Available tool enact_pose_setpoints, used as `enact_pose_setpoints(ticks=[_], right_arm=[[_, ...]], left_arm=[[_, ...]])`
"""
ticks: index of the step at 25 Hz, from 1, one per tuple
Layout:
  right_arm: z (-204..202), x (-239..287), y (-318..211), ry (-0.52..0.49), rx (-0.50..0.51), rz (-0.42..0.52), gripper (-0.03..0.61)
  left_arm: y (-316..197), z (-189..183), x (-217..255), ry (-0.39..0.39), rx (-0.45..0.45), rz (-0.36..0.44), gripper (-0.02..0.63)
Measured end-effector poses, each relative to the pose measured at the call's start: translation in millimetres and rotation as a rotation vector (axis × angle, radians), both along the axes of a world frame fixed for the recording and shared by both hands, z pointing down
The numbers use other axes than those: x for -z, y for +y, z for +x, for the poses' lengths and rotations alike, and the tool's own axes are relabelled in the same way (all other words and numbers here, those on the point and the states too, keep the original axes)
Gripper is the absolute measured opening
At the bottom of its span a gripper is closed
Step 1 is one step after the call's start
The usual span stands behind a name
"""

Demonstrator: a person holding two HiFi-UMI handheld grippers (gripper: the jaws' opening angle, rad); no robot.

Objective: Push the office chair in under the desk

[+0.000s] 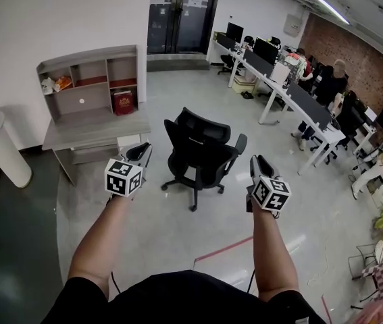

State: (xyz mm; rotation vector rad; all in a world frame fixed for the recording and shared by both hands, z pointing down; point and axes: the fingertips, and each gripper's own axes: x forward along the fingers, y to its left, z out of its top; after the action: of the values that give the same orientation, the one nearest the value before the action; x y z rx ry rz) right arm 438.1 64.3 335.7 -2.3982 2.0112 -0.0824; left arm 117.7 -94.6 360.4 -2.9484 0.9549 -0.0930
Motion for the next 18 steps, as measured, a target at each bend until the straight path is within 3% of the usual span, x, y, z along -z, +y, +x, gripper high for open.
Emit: enact_pose_setpoints(ticks=[11,18], right_arm=[[4,-20,-30,-0.019,-0.006,-0.035,0.071],[33,-32,-77,-0.041,0.012,-0.031,0.071]], left_arm=[[-37,4,-17,0.006,-0.001,-0.039,0.034],[-81,32,-22,-0.009,0.003,-0.034,0.034]])
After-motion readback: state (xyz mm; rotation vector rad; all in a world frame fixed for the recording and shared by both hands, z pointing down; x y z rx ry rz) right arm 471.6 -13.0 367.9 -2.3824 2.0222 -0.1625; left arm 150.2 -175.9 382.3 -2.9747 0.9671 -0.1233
